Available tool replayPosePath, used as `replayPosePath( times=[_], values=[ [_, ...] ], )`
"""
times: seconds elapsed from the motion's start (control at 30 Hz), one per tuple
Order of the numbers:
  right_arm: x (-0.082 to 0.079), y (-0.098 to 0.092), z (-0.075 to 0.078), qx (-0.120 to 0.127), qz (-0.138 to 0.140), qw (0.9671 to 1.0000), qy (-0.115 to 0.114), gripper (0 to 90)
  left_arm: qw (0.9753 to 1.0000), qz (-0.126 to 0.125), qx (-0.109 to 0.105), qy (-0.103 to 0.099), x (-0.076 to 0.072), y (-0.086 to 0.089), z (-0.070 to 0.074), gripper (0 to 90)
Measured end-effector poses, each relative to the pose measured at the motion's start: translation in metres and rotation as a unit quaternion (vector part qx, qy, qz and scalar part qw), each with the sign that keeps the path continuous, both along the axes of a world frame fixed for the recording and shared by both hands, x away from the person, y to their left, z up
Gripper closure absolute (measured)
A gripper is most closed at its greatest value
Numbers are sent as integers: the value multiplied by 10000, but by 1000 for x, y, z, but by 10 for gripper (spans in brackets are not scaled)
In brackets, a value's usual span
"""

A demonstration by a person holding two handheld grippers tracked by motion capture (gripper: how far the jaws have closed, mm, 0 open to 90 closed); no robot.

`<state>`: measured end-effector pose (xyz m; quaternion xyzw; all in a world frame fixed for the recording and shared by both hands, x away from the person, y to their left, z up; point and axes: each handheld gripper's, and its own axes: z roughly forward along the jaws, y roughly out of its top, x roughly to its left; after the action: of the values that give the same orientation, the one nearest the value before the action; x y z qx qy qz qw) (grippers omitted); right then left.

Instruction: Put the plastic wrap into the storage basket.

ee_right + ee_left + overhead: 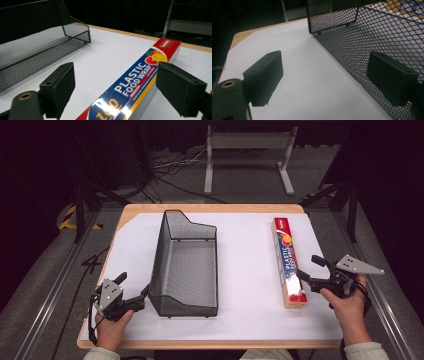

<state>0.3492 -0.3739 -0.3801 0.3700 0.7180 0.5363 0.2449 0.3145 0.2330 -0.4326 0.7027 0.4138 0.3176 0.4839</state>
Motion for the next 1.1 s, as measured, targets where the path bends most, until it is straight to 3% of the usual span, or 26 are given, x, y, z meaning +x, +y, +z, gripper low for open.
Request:
replayPosePath(
  times=[0.2, 0.23, 0.37, 0.63, 0.67, 0.7, 0.77, 1.1],
  values=[
    [15, 5, 12, -123, 66, 9998, 160, 143, 10000, -1, -57, 23, 0, 2, -1, 147],
    [21, 6, 16, -99, 95, 9993, 355, 148, 10000, 8, -74, 33, 0, 3, 0, 147],
    [28, 8, 21, -140, 158, 9991, 372, 173, 10000, 2, -92, 35, 0, 3, -1, 146],
    [40, 13, 19, -280, -21, 9986, 441, 194, 9999, 23, -100, 19, -1, 4, -1, 146],
    [43, 15, 18, -388, -141, 9973, 610, 200, 10000, 15, -93, 30, -1, 4, -1, 146],
    [43, 15, 18, -388, -141, 9973, 610, 200, 10000, 15, -93, 30, -1, 4, -1, 146],
    [49, 19, 15, -654, -335, 9932, 905, 212, 10000, -1, -74, 27, -1, 3, -1, 146],
    [70, 34, 6, -1028, -547, 9849, 1277, 169, 10000, 3, -36, -22, -4, 4, -1, 145]
  ],
)
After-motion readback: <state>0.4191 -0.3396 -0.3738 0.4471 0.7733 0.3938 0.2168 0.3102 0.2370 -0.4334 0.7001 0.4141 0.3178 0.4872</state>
